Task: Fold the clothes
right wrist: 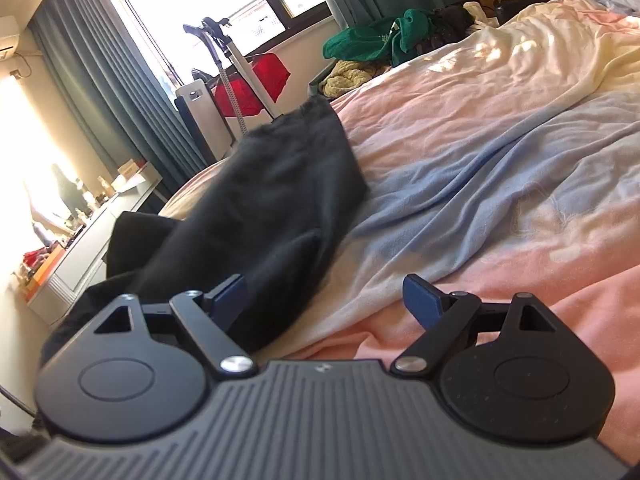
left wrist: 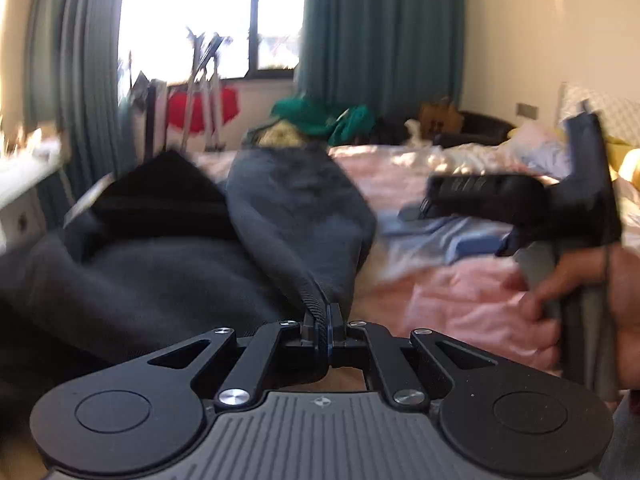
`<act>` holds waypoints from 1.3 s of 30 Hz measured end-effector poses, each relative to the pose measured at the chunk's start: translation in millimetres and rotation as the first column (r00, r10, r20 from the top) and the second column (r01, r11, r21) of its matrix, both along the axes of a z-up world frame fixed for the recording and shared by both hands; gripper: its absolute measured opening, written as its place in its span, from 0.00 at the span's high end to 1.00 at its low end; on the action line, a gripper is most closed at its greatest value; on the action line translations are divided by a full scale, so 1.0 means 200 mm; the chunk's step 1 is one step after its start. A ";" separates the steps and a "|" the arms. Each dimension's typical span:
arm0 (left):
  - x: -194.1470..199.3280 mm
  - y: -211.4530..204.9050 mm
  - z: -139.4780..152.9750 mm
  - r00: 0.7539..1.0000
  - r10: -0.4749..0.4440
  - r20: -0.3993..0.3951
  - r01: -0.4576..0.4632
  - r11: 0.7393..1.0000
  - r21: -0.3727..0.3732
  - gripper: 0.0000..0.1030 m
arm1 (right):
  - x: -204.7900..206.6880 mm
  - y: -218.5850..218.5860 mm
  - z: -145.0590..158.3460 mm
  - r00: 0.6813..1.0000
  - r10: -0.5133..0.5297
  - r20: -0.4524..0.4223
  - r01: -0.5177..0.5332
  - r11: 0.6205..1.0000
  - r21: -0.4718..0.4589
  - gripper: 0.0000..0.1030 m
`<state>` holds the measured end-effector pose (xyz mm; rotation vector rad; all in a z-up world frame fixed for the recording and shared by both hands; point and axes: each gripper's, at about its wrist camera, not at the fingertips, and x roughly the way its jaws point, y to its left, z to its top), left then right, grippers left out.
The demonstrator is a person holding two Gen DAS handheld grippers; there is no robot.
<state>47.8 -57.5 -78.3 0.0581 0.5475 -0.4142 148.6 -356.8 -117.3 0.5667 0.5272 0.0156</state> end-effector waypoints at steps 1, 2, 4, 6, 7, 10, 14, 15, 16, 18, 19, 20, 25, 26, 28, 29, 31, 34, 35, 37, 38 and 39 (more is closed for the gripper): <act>-0.01 0.00 -0.05 0.999 0.020 -0.029 -0.020 1.000 -0.009 0.96 | -0.01 0.00 0.01 1.000 0.009 0.005 -0.009 1.000 0.008 0.16; 0.00 0.01 -0.07 0.998 0.035 -0.047 -0.035 0.999 -0.017 0.96 | -0.03 0.00 0.02 1.000 0.023 0.013 -0.024 1.000 0.016 0.16; 0.04 0.02 -0.07 0.996 0.058 -0.070 -0.061 0.998 -0.032 0.96 | -0.05 0.01 0.06 0.997 0.066 0.035 -0.067 0.997 0.025 0.16; 0.07 0.05 -0.09 0.992 0.079 -0.095 -0.084 0.995 -0.053 0.96 | -0.07 0.04 0.08 0.994 0.100 0.052 -0.101 0.995 0.025 0.16; 0.09 0.06 -0.11 0.990 0.088 -0.112 -0.095 0.993 -0.062 0.96 | -0.07 0.05 0.08 0.992 0.110 0.053 -0.111 0.994 0.020 0.16; 0.14 0.09 -0.14 0.980 0.109 -0.167 -0.125 0.988 -0.089 0.96 | -0.05 0.10 0.07 0.991 0.129 0.037 -0.129 0.992 -0.007 0.16; 0.17 0.17 -0.15 0.968 0.111 -0.224 -0.142 0.982 -0.126 0.95 | 0.00 0.18 0.06 0.989 0.144 0.018 -0.143 0.989 -0.046 0.16; 0.17 0.18 -0.15 0.965 0.110 -0.237 -0.145 0.980 -0.135 0.96 | 0.01 0.19 0.06 0.989 0.149 0.017 -0.148 0.987 -0.060 0.16; 0.18 0.19 -0.15 0.962 0.108 -0.250 -0.147 0.979 -0.144 0.96 | 0.02 0.21 0.06 0.988 0.154 0.016 -0.152 0.985 -0.075 0.16; 0.20 0.21 -0.16 0.958 0.105 -0.267 -0.151 0.976 -0.158 0.95 | 0.04 0.25 0.05 0.987 0.159 0.007 -0.157 0.981 -0.113 0.16; 0.20 0.22 -0.17 0.956 0.104 -0.275 -0.153 0.974 -0.164 0.95 | 0.05 0.27 0.04 0.987 0.160 0.000 -0.158 0.979 -0.126 0.16; 0.21 0.23 -0.17 0.954 0.103 -0.282 -0.156 0.973 -0.170 0.95 | 0.06 0.28 0.04 0.987 0.160 -0.006 -0.160 0.979 -0.129 0.16; 0.22 0.25 -0.18 0.945 0.106 -0.311 -0.169 0.969 -0.182 0.95 | 0.09 0.32 0.00 0.986 0.163 -0.033 -0.166 0.976 -0.138 0.16; 0.22 0.25 -0.18 0.943 0.106 -0.314 -0.170 0.968 -0.183 0.95 | 0.10 0.33 -0.01 0.987 0.158 -0.035 -0.162 0.976 -0.148 0.16; 0.23 0.25 -0.18 0.941 0.108 -0.321 -0.174 0.967 -0.185 0.95 | 0.12 0.35 0.00 0.988 0.148 -0.042 -0.153 0.972 -0.178 0.16; 0.23 0.25 -0.18 0.941 0.109 -0.321 -0.175 0.967 -0.185 0.95 | 0.15 0.37 0.01 0.987 0.151 -0.048 -0.157 0.967 -0.202 0.16; 0.24 0.25 -0.18 0.941 0.111 -0.319 -0.178 0.966 -0.189 0.95 | 0.24 0.42 0.05 0.982 0.179 -0.056 -0.188 0.950 -0.251 0.16; 0.23 0.25 -0.19 0.943 0.111 -0.314 -0.181 0.962 -0.202 0.95 | 0.46 0.49 0.15 0.977 0.210 -0.039 -0.212 0.937 -0.277 0.16; 0.23 0.25 -0.19 0.943 0.108 -0.313 -0.179 0.961 -0.209 0.95 | 0.55 0.52 0.19 0.974 0.224 -0.032 -0.223 0.931 -0.288 0.16; 0.22 0.25 -0.20 0.944 0.103 -0.312 -0.177 0.960 -0.218 0.95 | 0.77 0.62 0.25 0.965 0.261 -0.026 -0.254 0.907 -0.336 0.16; 0.23 0.25 -0.21 0.944 0.102 -0.313 -0.177 0.959 -0.223 0.95 | 0.87 0.67 0.28 0.960 0.280 -0.024 -0.269 0.893 -0.360 0.17; 0.23 0.26 -0.21 0.944 0.098 -0.316 -0.177 0.957 -0.231 0.95 | 0.98 0.72 0.31 0.955 0.295 -0.025 -0.282 0.882 -0.378 0.17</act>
